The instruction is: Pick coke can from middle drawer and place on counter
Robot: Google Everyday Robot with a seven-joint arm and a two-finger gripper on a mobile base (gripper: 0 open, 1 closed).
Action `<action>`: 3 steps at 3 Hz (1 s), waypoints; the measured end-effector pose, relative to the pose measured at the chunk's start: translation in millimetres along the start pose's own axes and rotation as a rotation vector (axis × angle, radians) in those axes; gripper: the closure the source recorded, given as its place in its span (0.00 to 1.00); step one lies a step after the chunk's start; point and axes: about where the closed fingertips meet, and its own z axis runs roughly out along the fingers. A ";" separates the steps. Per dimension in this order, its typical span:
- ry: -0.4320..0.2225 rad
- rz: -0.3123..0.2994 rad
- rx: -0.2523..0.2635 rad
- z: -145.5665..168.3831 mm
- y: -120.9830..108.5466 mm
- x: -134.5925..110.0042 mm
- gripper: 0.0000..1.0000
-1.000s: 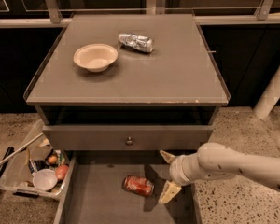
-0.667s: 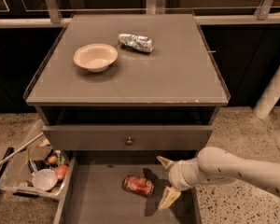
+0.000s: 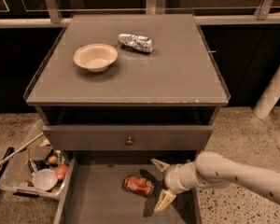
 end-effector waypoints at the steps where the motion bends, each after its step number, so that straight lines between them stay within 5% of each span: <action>1: -0.047 0.020 0.043 15.1 -8.3 7.8 0.00; 3: -0.049 0.023 0.019 25.3 -0.6 7.9 0.00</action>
Offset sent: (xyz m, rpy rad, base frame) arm 0.0100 0.0038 -0.0118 0.0459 -0.0164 -0.0295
